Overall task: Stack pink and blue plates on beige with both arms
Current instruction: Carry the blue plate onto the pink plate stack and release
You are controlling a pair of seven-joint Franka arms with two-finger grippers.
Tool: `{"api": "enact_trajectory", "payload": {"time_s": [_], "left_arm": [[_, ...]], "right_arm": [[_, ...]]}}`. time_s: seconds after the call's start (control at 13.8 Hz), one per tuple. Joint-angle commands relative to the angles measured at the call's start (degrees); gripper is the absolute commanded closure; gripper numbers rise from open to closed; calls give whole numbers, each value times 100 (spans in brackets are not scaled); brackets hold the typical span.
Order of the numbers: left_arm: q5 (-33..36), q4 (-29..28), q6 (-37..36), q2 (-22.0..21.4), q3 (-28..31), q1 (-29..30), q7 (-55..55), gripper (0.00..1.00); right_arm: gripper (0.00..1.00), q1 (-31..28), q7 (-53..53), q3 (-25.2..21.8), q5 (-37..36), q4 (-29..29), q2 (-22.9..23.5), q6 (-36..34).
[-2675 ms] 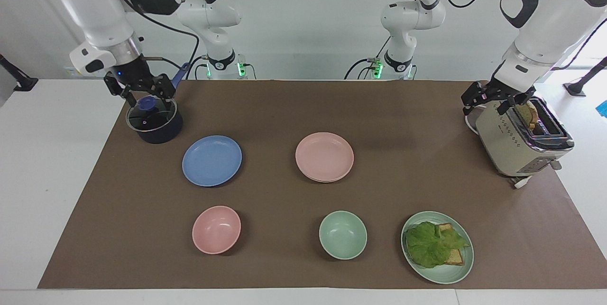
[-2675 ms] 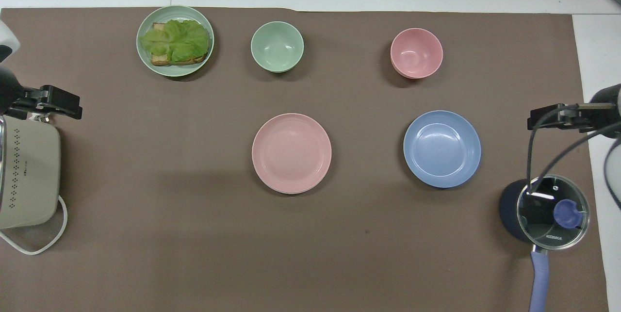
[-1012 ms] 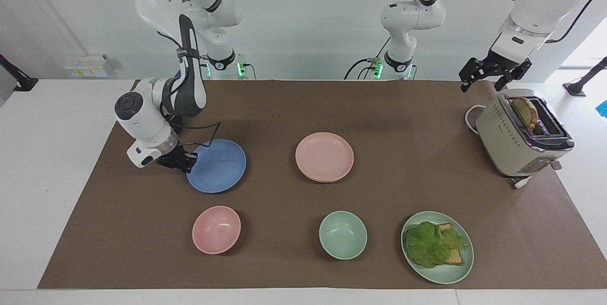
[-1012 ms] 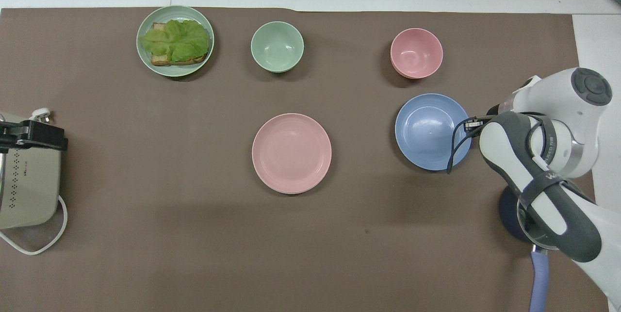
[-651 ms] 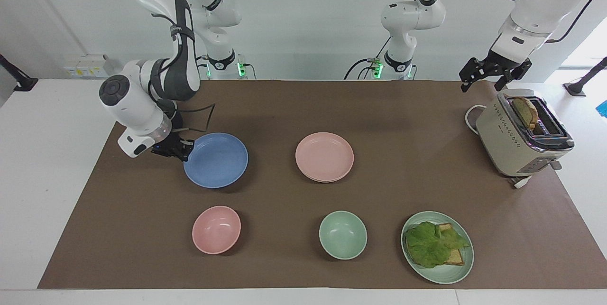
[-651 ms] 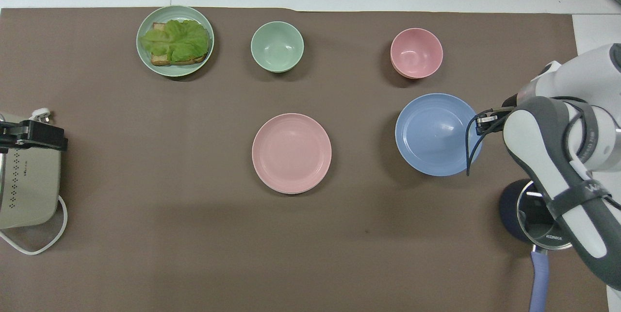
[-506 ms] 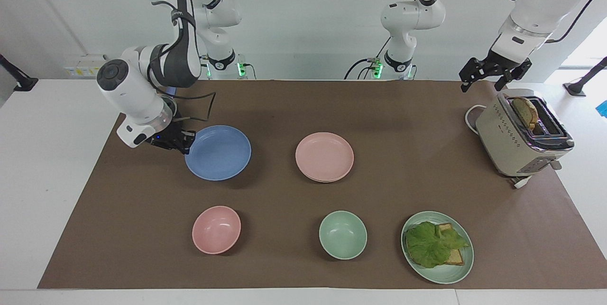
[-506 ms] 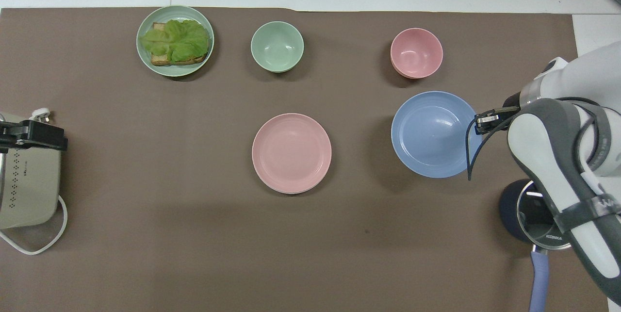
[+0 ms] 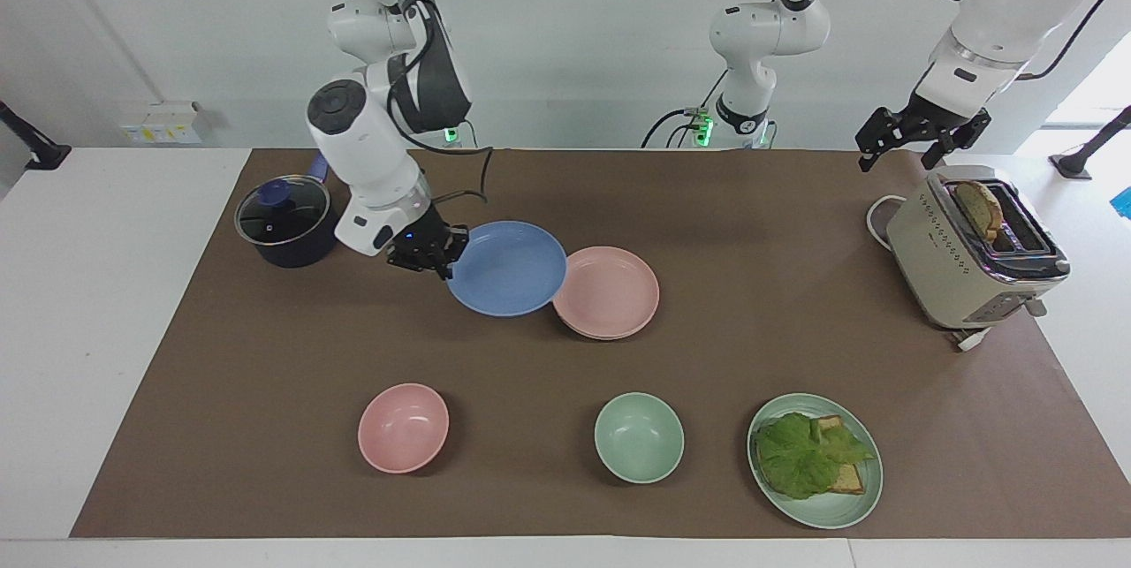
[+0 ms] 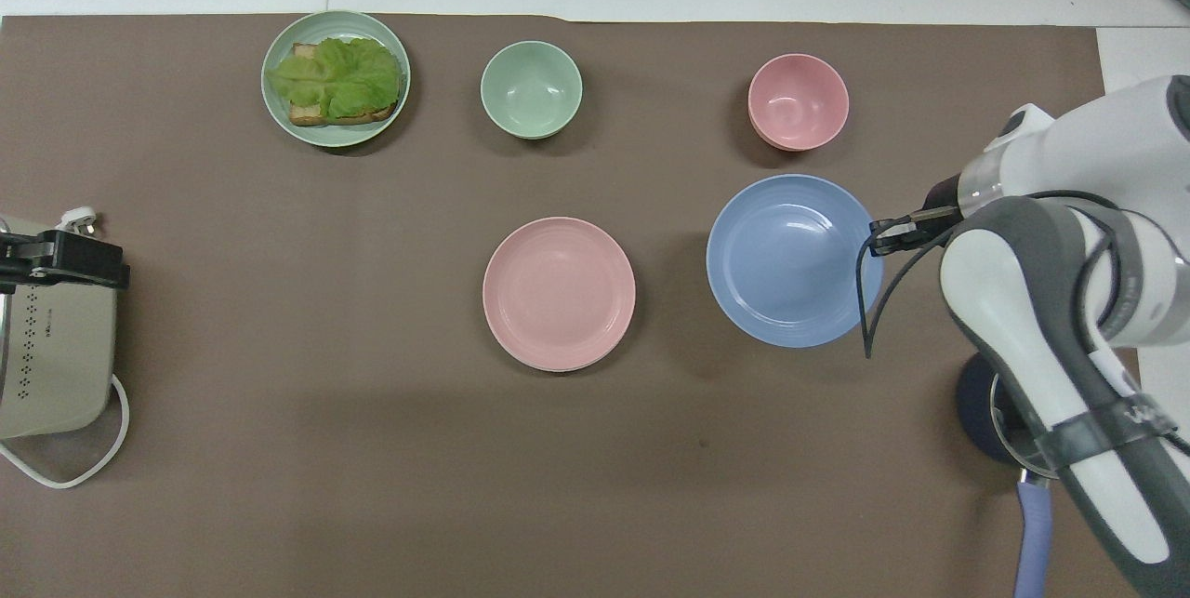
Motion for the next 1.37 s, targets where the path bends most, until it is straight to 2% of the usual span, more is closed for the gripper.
{"api": "enact_trajectory", "payload": {"time_s": [0.0, 0.22, 0.43, 1.01, 1.3], "left_arm": [[40, -109, 53, -110, -37, 56, -37, 0], [40, -109, 53, -110, -37, 56, -37, 0], [40, -109, 53, -110, -37, 56, -37, 0], [40, -109, 53, -110, -37, 56, -37, 0], [40, -109, 53, -110, -37, 56, -37, 0]], "right_arm": [[100, 552, 717, -12, 139, 52, 217, 445], [100, 1010, 1316, -12, 139, 131, 490, 586], [100, 1230, 1484, -21, 121, 123, 692, 605], [100, 1222, 1423, -21, 42, -18, 824, 622], [100, 1240, 1449, -21, 42, -53, 895, 868]]}}
